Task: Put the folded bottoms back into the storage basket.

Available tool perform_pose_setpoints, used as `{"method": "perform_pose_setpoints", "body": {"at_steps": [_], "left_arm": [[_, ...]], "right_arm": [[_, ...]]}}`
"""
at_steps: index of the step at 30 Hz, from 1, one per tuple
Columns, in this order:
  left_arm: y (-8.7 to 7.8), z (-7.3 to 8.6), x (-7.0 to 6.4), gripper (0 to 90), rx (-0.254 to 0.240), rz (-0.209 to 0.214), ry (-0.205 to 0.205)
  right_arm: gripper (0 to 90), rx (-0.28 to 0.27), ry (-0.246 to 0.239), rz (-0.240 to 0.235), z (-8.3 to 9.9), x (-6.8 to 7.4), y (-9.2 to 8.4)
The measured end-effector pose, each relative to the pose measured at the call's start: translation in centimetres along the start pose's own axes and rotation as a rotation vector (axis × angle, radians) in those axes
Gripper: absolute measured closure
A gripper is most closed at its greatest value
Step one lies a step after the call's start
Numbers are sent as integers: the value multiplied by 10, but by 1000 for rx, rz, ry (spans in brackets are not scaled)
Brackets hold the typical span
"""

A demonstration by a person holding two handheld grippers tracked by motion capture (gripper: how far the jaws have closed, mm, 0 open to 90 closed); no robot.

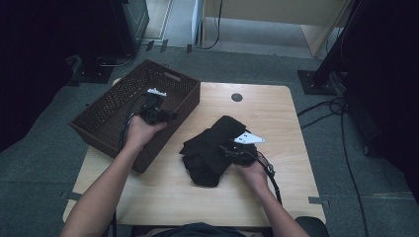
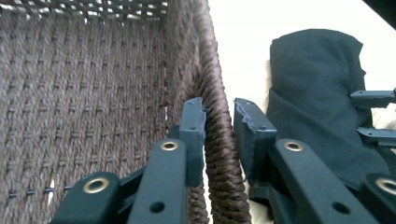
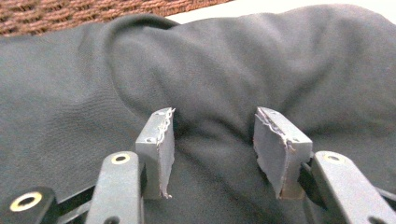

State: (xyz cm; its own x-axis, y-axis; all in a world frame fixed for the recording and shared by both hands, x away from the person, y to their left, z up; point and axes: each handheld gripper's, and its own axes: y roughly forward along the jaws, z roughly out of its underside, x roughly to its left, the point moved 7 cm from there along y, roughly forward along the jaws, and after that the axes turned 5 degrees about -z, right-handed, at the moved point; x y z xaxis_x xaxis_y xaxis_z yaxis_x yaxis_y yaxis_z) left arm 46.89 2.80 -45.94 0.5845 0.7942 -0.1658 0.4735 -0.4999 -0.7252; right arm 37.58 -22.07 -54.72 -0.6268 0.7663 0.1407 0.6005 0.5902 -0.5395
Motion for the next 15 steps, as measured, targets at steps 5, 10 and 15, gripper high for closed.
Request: {"method": "perform_pose_setpoints", "body": {"at_steps": [5,10,15], "left_arm": [[-12,-9,-8,649,-15,-7,40],[-21,-18,-21,605,-50,-5,67],[-18,-18,-32,584,-47,5,89]], "right_arm": [[490,8,22,0,-1,-3,-8],[484,30,37,6,2,-6,-14],[473,48,38,16,8,-10,-13]]}}
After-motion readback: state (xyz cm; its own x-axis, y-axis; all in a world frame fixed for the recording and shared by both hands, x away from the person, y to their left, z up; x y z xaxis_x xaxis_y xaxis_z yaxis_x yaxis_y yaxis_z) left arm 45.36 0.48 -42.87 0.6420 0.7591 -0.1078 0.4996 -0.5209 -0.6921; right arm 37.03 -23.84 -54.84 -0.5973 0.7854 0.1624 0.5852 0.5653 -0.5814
